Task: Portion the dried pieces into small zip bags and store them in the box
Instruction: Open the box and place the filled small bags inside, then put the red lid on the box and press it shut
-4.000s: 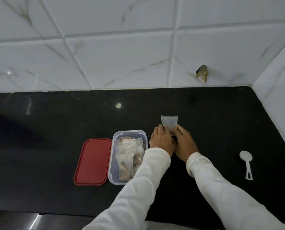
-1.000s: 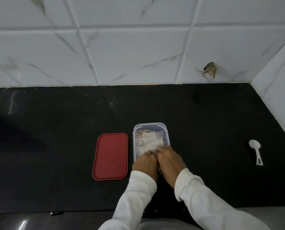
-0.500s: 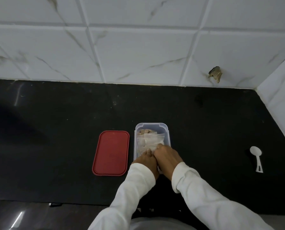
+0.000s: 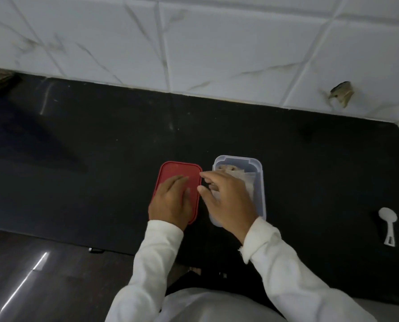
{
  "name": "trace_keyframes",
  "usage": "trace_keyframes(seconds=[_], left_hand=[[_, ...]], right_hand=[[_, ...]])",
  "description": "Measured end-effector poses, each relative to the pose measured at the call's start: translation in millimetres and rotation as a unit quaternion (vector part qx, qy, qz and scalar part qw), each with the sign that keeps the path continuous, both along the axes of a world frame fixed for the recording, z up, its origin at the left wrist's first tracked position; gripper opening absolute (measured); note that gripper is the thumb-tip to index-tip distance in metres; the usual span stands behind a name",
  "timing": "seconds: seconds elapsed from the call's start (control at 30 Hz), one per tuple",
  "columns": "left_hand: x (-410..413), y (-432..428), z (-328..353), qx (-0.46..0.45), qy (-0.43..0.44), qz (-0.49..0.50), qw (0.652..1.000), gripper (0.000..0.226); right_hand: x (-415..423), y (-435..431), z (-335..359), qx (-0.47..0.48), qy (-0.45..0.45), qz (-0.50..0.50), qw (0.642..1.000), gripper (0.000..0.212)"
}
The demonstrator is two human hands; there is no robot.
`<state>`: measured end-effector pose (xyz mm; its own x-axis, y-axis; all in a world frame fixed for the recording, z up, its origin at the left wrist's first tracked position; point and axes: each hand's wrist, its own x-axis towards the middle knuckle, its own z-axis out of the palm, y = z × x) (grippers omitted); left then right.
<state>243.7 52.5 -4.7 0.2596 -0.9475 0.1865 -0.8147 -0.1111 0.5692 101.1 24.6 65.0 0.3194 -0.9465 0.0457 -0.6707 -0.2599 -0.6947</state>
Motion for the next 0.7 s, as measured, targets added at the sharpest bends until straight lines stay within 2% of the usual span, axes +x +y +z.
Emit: trace_keyframes(seconds=[0.13, 0.23, 0.4, 0.57, 0.7], left_hand=[[32, -3, -18, 0.201, 0.014, 0.059, 0.978, 0.048], [44, -3, -30, 0.262, 0.045, 0.076, 0.961, 0.053], [51, -7, -41, 0.242, 0.147, 0.114, 0.952, 0.047], [54, -10, -36, 0.192, 0.272, 0.187, 0.924, 0.033], [54, -9, -27, 0.14, 0.303, 0.188, 0.924, 0.038]], right_hand=[[40, -2, -22, 0.109, 0.13, 0.073, 0.983, 0.054], [59, -2, -42, 0.154, 0.174, 0.112, 0.966, 0.049], [71, -9, -65, 0.197, 0.204, 0.124, 0.951, 0.032], [72, -13, -73, 0.173, 0.213, 0.125, 0.953, 0.027], [67, -17, -63, 0.186, 0.183, 0.102, 0.96, 0.029]])
